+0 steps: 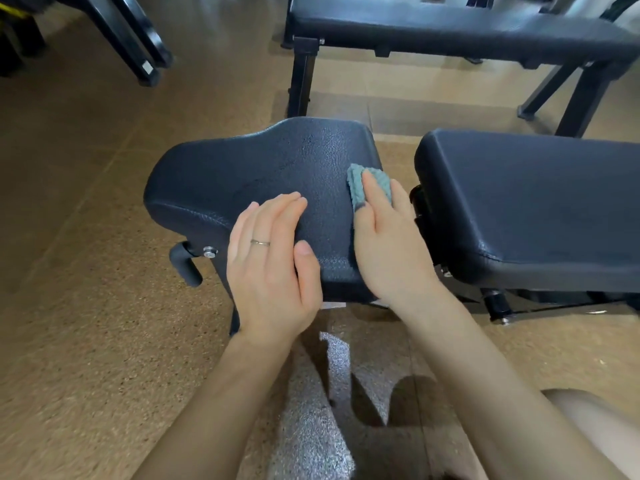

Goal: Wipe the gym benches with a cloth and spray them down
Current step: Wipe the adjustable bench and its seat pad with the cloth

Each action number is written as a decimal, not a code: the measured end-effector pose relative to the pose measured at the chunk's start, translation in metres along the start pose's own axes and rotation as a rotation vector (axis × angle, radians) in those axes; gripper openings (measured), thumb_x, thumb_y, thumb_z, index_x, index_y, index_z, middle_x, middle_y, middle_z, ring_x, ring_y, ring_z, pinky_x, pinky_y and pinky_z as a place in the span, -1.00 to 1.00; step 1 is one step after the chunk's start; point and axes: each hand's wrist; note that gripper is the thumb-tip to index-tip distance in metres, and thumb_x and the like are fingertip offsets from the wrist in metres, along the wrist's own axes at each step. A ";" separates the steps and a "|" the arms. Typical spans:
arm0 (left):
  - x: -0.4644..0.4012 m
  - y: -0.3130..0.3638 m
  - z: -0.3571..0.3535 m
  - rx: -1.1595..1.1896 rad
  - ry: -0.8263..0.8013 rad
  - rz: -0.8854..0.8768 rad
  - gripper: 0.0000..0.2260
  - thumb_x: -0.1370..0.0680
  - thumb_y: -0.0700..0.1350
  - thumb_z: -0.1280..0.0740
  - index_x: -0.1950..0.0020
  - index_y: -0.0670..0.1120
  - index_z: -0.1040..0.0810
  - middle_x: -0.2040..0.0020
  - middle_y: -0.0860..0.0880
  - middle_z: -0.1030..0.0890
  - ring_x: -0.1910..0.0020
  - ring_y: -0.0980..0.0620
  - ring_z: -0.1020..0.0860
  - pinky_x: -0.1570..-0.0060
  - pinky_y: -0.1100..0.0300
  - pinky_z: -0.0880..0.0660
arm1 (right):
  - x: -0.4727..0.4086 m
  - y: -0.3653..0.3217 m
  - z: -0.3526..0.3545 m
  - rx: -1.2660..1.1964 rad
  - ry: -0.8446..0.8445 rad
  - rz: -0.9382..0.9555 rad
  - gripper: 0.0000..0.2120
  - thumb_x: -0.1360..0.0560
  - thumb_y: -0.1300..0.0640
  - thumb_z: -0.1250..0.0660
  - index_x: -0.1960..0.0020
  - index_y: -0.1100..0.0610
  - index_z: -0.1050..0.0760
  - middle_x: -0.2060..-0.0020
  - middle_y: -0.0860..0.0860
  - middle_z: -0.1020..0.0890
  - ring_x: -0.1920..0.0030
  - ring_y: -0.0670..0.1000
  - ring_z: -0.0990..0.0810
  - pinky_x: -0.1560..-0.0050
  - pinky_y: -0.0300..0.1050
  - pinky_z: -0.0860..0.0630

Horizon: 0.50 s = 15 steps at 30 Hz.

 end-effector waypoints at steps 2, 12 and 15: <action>0.000 0.000 0.001 -0.003 -0.018 0.003 -0.61 -0.62 -0.19 -0.09 -0.32 -0.29 -0.57 -0.30 -0.17 -0.60 -0.30 -0.16 -0.56 -0.43 -0.18 -0.35 | 0.033 -0.004 -0.007 0.106 0.034 0.035 -0.50 -0.67 0.01 0.03 -0.60 0.00 -0.23 -0.62 0.10 -0.10 -0.59 0.15 -0.11 -0.56 0.09 -0.15; -0.002 0.002 0.014 -0.021 -0.148 0.057 -0.57 -0.61 -0.15 -0.12 -0.44 -0.28 -0.45 -0.41 -0.19 -0.51 -0.40 -0.11 -0.41 -0.56 -0.06 -0.20 | 0.009 0.009 0.013 -0.039 -0.133 0.003 -0.49 -0.69 -0.06 0.07 -0.64 -0.14 -0.04 -0.63 -0.09 -0.01 -0.57 -0.14 -0.08 -0.42 -0.24 -0.06; -0.004 -0.002 0.019 -0.067 -0.155 0.107 -0.53 -0.62 -0.10 -0.13 -0.51 -0.25 -0.37 -0.49 -0.17 -0.43 -0.49 -0.08 -0.32 -0.60 -0.03 -0.08 | -0.071 0.014 0.006 0.042 -0.252 -0.065 -0.41 -0.63 -0.11 0.11 -0.65 -0.10 0.06 -0.63 0.02 -0.03 -0.61 0.09 -0.06 -0.56 -0.01 -0.01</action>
Point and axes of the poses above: each hand's wrist, its own x-axis away from the middle knuckle, its own z-axis out of the back of the hand, y = z × x
